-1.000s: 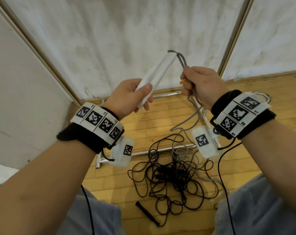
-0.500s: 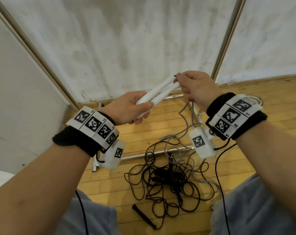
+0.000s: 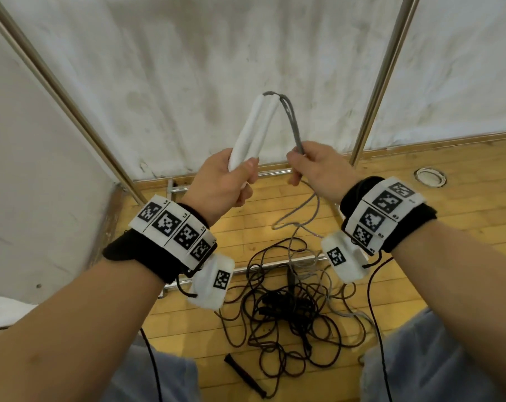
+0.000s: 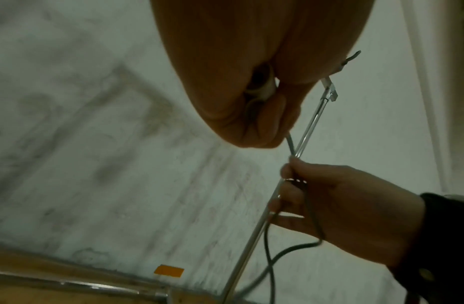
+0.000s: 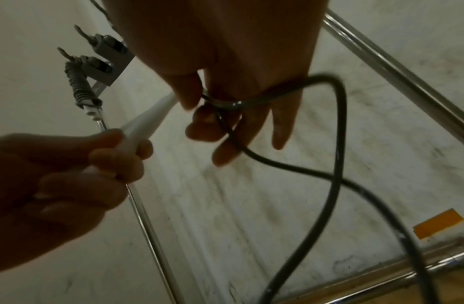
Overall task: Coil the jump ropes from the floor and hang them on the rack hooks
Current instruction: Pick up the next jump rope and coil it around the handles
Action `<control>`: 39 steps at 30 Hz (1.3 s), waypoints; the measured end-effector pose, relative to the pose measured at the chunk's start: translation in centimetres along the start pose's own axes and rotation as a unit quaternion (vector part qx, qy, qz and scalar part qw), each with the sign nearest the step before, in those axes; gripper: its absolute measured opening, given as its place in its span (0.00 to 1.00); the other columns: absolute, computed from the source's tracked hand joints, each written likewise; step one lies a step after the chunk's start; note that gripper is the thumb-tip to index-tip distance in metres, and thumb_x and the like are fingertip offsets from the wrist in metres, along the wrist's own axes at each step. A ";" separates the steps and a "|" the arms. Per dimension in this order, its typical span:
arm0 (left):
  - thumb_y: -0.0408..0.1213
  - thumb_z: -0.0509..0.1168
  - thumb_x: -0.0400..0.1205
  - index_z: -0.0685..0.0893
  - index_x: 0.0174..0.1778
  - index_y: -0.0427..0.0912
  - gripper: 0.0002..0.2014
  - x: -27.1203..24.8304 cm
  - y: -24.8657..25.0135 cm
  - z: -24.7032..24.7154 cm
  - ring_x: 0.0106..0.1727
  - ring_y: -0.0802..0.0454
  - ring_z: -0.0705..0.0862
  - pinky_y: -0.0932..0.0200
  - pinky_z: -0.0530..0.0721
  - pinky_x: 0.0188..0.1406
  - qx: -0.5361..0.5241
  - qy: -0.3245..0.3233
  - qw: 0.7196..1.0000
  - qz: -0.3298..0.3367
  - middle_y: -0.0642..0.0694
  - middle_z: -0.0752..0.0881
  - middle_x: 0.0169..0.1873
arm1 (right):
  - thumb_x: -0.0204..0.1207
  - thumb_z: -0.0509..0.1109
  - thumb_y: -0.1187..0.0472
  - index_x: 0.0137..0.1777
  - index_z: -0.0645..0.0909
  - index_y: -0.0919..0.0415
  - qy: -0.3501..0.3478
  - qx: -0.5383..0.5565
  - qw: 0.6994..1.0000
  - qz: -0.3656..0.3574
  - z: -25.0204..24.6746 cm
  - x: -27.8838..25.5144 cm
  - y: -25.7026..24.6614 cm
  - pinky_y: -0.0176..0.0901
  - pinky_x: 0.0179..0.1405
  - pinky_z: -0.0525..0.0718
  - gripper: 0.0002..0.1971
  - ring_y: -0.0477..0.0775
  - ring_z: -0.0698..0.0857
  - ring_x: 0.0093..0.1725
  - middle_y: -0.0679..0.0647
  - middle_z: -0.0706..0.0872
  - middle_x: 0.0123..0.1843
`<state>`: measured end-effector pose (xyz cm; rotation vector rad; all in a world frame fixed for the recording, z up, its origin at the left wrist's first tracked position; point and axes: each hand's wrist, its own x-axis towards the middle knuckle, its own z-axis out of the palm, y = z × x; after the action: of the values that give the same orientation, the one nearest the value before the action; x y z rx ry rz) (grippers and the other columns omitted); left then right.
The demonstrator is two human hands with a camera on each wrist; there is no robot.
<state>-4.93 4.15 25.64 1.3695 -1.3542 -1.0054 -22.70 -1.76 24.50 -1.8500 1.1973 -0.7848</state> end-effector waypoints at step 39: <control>0.36 0.61 0.85 0.76 0.45 0.40 0.05 2.5 1.1 0.2 0.21 0.57 0.71 0.62 0.77 0.22 -0.190 0.210 0.958 -0.038 0.50 0.72 0.25 | 0.83 0.60 0.51 0.35 0.76 0.51 -0.154 -0.043 0.986 0.045 5.4 -3.3 1.1 0.38 0.28 0.73 0.15 0.47 0.75 0.27 0.49 0.76 0.28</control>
<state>-5.26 1.71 26.80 1.2549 -0.7524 -0.9025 -19.97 2.47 20.55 -1.8898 1.1175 -0.3840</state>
